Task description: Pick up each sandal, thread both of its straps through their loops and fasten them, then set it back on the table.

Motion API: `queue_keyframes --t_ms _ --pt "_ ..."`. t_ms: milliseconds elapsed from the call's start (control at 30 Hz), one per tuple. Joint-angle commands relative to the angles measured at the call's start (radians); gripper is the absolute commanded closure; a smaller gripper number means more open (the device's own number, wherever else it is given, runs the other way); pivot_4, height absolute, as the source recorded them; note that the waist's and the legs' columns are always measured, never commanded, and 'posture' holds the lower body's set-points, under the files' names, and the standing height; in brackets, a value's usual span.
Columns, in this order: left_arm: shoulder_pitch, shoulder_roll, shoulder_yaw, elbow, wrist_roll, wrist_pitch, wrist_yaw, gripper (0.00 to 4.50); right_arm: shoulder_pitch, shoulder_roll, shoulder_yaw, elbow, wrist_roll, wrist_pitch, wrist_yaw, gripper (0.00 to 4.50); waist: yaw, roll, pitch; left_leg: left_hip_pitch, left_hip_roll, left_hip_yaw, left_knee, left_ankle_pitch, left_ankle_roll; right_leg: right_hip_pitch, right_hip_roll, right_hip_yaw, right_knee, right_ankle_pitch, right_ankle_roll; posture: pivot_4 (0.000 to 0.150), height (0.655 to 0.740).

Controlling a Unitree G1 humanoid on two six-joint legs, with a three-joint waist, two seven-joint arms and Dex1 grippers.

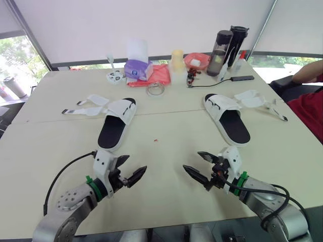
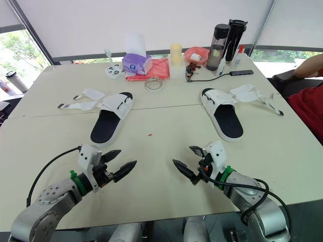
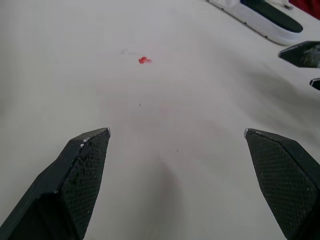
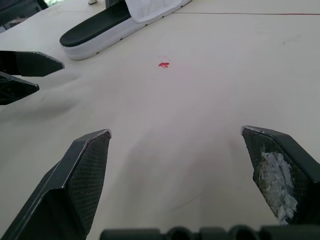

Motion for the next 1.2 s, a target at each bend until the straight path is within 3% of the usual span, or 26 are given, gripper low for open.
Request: queue_keyframes --t_ms 33,233,433,600,733,1200 --pt "-0.029 0.003 0.013 0.014 0.001 -0.008 0.001 0.02 -0.016 0.016 -0.049 -0.009 0.027 0.000 -0.023 0.00 0.000 0.000 0.000 0.000 0.000 0.000 0.000 0.000 0.000 0.000 0.000 0.000 0.000 0.000 0.000 0.150 0.7400" --pt "-0.104 0.050 -0.012 0.043 -0.019 0.007 -0.071 0.02 -0.004 0.060 -0.130 -0.037 0.055 0.004 -0.106 0.00 0.000 0.000 0.000 0.000 0.000 0.000 0.000 0.000 0.000 0.000 0.000 0.000 0.001 0.003 -0.004 0.150 0.7400" --pt "-0.242 0.122 -0.017 0.083 -0.054 0.046 -0.171 0.02 -0.047 -0.018 -0.147 -0.008 -0.111 -0.124 -0.127 0.00 -0.001 0.000 0.000 0.000 0.000 0.000 0.001 0.000 0.000 0.000 0.001 0.000 0.001 0.003 -0.004 0.150 0.7400" --pt "-0.408 0.209 -0.041 0.108 -0.113 0.105 -0.302 0.02 -0.174 -0.249 -0.037 0.211 -0.543 -0.359 -0.205 0.00 -0.004 -0.001 0.000 0.001 -0.002 0.005 0.000 0.000 0.000 0.000 0.001 0.000 0.001 0.004 -0.004 0.150 0.7400" --pt "-0.476 0.218 -0.066 0.113 -0.142 0.130 -0.347 0.02 -0.349 -0.339 0.099 0.457 -0.817 -0.490 -0.296 0.00 -0.009 -0.001 0.001 0.002 -0.002 0.007 0.000 0.001 0.000 0.000 0.001 0.000 0.001 0.004 -0.005 0.150 0.7400" --pt "-0.416 0.117 -0.095 0.080 -0.111 0.098 -0.264 0.02 -0.805 -0.283 0.332 1.097 -1.109 -0.763 -0.404 0.00 -0.029 -0.004 0.002 0.002 -0.002 0.007 0.000 0.002 -0.001 0.002 0.001 0.003 0.001 0.006 -0.002 0.150 0.7400"
